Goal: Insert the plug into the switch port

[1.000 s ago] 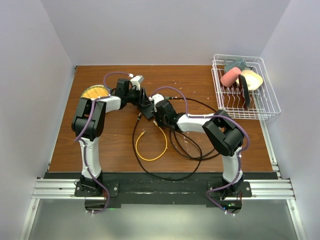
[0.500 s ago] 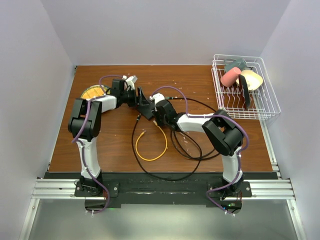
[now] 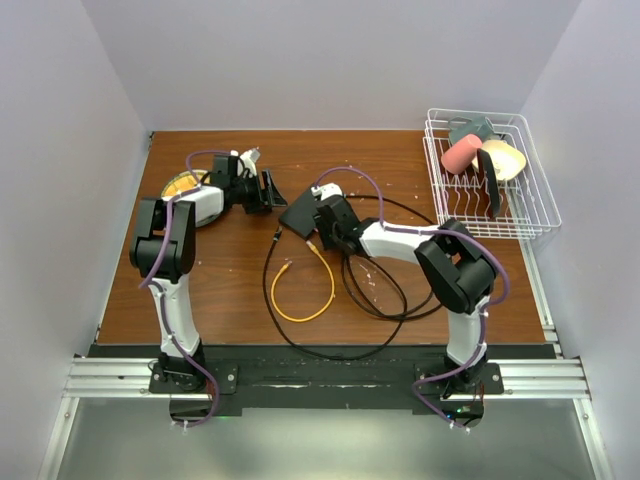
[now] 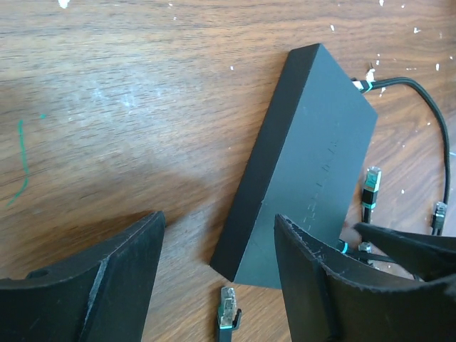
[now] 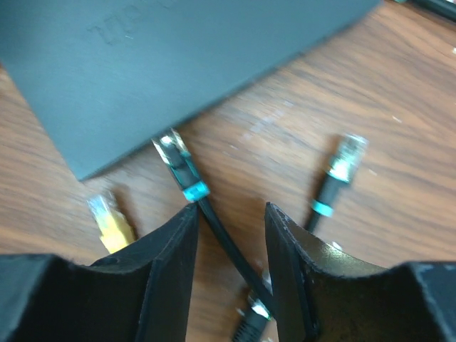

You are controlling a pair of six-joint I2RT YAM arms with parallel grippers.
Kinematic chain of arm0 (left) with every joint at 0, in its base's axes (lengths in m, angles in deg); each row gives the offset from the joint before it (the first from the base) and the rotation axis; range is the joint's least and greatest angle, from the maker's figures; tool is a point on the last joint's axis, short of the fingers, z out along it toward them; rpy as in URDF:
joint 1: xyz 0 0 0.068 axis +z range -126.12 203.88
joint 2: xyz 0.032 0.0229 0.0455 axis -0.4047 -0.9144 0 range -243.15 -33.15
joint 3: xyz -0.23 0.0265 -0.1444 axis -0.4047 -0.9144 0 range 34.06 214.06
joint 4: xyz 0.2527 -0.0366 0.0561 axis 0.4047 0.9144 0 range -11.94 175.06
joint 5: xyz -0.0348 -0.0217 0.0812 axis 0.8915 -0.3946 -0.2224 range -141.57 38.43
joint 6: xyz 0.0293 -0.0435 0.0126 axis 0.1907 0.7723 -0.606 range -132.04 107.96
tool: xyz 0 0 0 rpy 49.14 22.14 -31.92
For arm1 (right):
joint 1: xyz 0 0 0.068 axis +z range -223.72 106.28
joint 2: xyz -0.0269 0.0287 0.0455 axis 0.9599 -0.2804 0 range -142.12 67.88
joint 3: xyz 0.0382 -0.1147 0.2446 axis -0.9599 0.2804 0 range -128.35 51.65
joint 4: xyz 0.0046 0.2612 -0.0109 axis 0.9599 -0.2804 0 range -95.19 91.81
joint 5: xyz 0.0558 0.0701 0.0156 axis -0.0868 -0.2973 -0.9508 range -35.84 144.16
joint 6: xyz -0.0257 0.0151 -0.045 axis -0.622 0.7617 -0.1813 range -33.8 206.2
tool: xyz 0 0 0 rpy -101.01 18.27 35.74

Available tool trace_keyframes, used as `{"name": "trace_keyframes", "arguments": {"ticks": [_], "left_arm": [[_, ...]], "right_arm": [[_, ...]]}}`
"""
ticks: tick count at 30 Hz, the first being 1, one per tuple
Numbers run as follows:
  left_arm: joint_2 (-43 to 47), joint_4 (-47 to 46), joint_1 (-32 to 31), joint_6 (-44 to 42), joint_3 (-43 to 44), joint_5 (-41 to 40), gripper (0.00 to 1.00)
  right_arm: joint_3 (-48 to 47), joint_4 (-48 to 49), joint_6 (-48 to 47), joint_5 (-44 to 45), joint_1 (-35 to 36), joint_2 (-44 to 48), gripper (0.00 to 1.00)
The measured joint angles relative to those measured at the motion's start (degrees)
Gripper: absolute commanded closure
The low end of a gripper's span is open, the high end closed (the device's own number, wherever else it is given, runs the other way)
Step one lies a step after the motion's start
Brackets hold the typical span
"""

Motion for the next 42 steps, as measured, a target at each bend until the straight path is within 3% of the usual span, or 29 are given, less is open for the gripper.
{"name": "trace_keyframes", "arguments": {"ticks": [8,14,26,38,42], "left_arm": [[0.26,0.79,0.00,-0.26,0.15,-0.85,0.31],[0.26,0.92,0.00,-0.48,0.26,-0.70,0.31],[0.26,0.87,0.02,-0.68,0.28,-0.07,0.32],[0.26,1.55,0.39,-0.70,0.31,1.64,0.32],[0.26,1.57,0.46,-0.74,0.31,1.84,0.32]], "right_arm": [[1.29,-4.66,0.15,0.31,-0.83,7.76,0.53],[3.08,-2.95,-0.83,-5.22,-0.83,11.10,0.54],[5.11,-0.79,-3.37,-16.31,-0.76,8.68,0.55],[4.26,0.44,-4.42,-16.79,0.83,3.48,0.57],[3.78,0.48,-4.87,-15.82,1.92,2.89,0.65]]}}
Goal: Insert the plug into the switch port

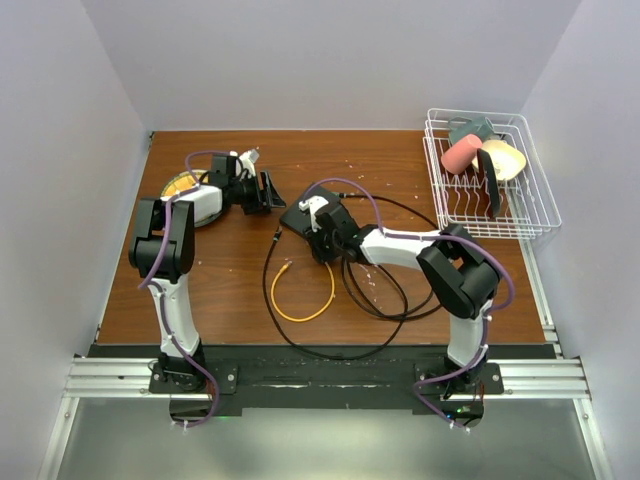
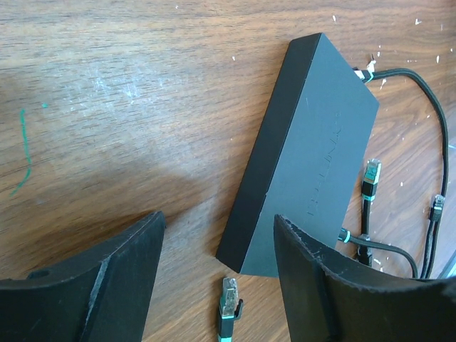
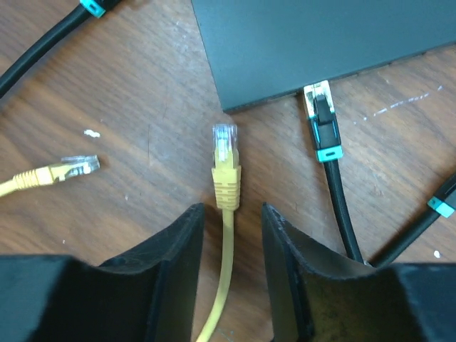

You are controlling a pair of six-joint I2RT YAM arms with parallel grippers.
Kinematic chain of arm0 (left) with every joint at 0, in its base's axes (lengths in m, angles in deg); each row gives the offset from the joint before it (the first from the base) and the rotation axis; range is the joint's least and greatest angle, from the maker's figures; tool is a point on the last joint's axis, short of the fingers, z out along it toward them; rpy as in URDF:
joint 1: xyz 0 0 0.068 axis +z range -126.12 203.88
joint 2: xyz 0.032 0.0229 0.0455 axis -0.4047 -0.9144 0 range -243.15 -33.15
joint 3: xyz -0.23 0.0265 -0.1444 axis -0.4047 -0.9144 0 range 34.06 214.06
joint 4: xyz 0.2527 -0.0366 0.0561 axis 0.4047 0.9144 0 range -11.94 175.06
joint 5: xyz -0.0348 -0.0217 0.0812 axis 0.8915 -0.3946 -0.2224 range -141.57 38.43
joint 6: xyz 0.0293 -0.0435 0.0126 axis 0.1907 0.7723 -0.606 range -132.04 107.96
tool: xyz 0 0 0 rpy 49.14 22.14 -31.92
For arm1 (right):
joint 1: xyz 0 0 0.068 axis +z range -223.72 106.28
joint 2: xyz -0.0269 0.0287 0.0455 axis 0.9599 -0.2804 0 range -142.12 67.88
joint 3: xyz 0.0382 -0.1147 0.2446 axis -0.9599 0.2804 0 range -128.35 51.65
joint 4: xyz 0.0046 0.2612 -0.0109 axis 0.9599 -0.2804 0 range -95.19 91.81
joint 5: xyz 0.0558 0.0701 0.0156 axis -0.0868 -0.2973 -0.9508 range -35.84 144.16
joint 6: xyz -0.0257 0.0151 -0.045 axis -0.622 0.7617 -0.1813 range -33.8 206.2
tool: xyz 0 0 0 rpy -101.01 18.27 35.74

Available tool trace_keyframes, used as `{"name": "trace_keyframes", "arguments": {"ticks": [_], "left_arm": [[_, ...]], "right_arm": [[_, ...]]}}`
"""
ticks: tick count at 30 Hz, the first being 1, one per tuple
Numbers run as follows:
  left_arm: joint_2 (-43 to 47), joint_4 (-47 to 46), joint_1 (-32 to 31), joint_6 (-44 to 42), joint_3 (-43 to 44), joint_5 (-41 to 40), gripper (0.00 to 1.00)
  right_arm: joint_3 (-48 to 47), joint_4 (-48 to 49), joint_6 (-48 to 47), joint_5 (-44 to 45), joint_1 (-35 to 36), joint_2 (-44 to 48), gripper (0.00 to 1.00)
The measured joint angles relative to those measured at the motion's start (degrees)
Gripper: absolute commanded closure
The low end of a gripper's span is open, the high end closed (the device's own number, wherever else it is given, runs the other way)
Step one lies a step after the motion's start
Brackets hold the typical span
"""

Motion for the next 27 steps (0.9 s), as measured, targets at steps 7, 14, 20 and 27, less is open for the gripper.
{"name": "trace_keyframes", "arguments": {"ticks": [7,14,20,27], "left_arm": [[0.00,0.37,0.13,0.00,0.00,0.44,0.32],[0.00,0.44,0.13,-0.37,0.00,0.57,0.32],[0.04,0.46,0.13,-0.79,0.00,0.63,0.32],[-0.04,2.89,-0.15,-1.27,1.40,0.13,0.33]], "right_arm": [[-2.54,0.37,-0.50,3.37,1.46,-2.32,1.00],[-2.69,0.26,-0.44,6.21,1.97,-2.49,1.00],[0.48,-0.63,-0.85,7.28,1.99,0.37,1.00],[2.69,-1.38,-1.86,8.20,1.99,3.17,1.00]]}}
